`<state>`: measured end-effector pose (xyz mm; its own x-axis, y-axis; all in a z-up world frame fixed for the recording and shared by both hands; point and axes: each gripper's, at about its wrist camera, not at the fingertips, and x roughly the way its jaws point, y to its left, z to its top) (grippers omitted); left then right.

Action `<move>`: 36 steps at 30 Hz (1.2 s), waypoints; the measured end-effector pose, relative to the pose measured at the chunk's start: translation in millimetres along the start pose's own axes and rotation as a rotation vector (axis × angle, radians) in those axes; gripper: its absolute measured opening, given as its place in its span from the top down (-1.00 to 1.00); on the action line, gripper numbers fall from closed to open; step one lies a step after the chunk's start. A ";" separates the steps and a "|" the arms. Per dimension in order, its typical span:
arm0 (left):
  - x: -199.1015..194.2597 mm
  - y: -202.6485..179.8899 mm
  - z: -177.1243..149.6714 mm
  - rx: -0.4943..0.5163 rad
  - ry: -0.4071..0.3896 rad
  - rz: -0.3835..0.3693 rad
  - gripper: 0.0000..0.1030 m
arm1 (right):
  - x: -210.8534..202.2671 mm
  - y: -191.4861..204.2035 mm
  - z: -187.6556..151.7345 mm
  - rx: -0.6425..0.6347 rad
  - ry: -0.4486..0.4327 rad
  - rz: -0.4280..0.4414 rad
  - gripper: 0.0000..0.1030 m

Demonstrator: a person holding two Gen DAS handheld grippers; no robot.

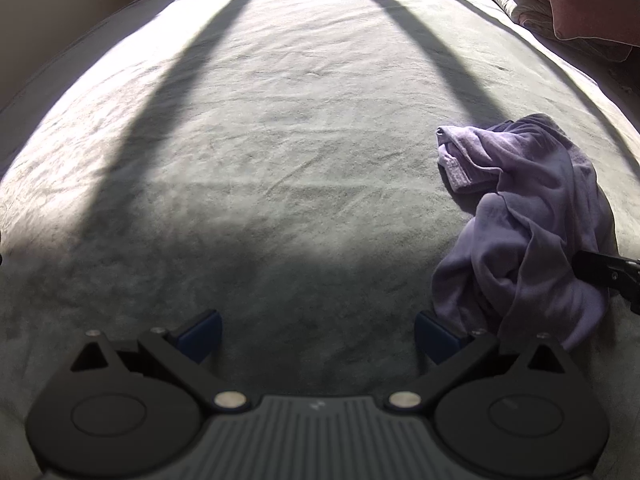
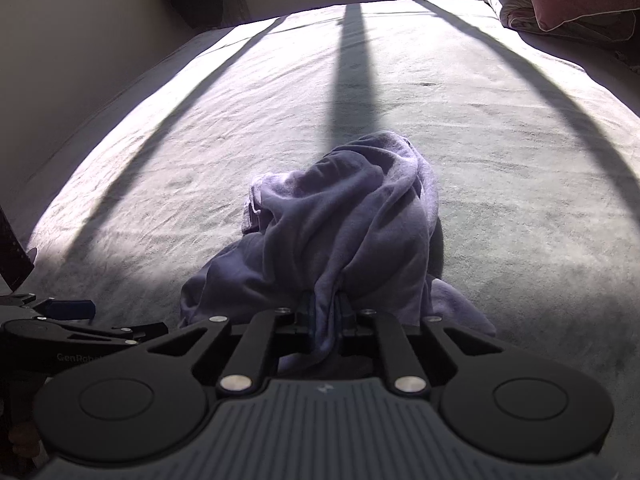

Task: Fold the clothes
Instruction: 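Grasp the lavender garment with the right gripper while the left gripper approaches it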

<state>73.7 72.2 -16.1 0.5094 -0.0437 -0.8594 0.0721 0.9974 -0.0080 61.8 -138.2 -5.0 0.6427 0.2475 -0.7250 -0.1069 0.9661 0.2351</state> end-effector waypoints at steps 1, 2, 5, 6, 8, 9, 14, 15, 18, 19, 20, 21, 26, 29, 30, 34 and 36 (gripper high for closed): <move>0.3 1.9 1.5 -0.015 0.008 -0.025 -0.99 | -2.7 0.3 -0.1 -0.005 -0.002 0.010 0.77; 0.6 3.7 3.0 -0.031 0.016 -0.050 -0.99 | -5.4 0.6 -0.1 -0.010 -0.004 0.020 0.78; -1.8 4.3 5.5 -0.076 0.006 -0.124 -0.99 | -13.1 0.3 -1.0 -0.024 -0.008 0.047 0.78; -2.5 3.5 6.4 -0.082 0.000 -0.140 -0.99 | -14.7 -0.1 -1.6 -0.026 -0.007 0.051 0.78; -5.2 0.5 7.3 -0.093 -0.020 -0.165 -0.99 | -15.6 -1.4 -3.1 -0.024 -0.002 0.048 0.78; -6.4 -1.0 7.6 -0.097 -0.030 -0.174 -0.99 | -16.0 -2.0 -3.9 -0.024 0.001 0.046 0.78; -7.3 -8.0 7.4 -0.096 -0.055 -0.217 -0.99 | -19.8 -2.4 -7.8 -0.029 0.002 0.026 0.78; -7.1 -9.1 7.1 -0.099 -0.058 -0.227 -0.98 | -20.7 -1.9 -8.0 -0.032 0.001 0.023 0.78; -7.2 -13.8 5.7 -0.095 -0.063 -0.245 -0.93 | -22.8 -1.7 -8.5 -0.036 -0.003 0.014 0.78; -7.3 -15.0 5.5 -0.092 -0.066 -0.249 -0.91 | -23.1 -2.2 -8.8 -0.034 -0.002 0.013 0.78; -7.4 -16.2 5.2 -0.089 -0.068 -0.250 -0.91 | -23.5 -2.7 -9.1 -0.034 -0.001 0.011 0.78; -7.4 -17.5 4.9 -0.086 -0.071 -0.251 -0.90 | -24.1 -3.2 -9.4 -0.035 -0.001 0.009 0.78; -6.1 -21.8 4.3 -0.072 -0.073 -0.245 -0.84 | -25.7 -5.2 -10.6 -0.037 0.000 0.004 0.78; -5.9 -23.9 4.3 -0.069 -0.073 -0.249 -0.81 | -24.3 -5.1 -10.4 -0.040 0.005 0.000 0.78; -5.9 -24.8 4.2 -0.067 -0.074 -0.250 -0.80 | -23.8 -4.8 -10.3 -0.041 0.006 -0.001 0.78; -6.2 -27.3 3.1 -0.056 -0.077 -0.256 -0.74 | -22.8 -5.0 -10.6 -0.045 0.010 -0.003 0.78; -6.5 -28.7 2.3 -0.049 -0.078 -0.257 -0.71 | -22.4 -5.3 -10.9 -0.046 0.012 -0.003 0.78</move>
<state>70.3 43.7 -9.1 0.5444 -0.2985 -0.7839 0.1675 0.9544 -0.2471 39.7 -148.1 3.0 0.6339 0.2454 -0.7335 -0.1402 0.9691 0.2030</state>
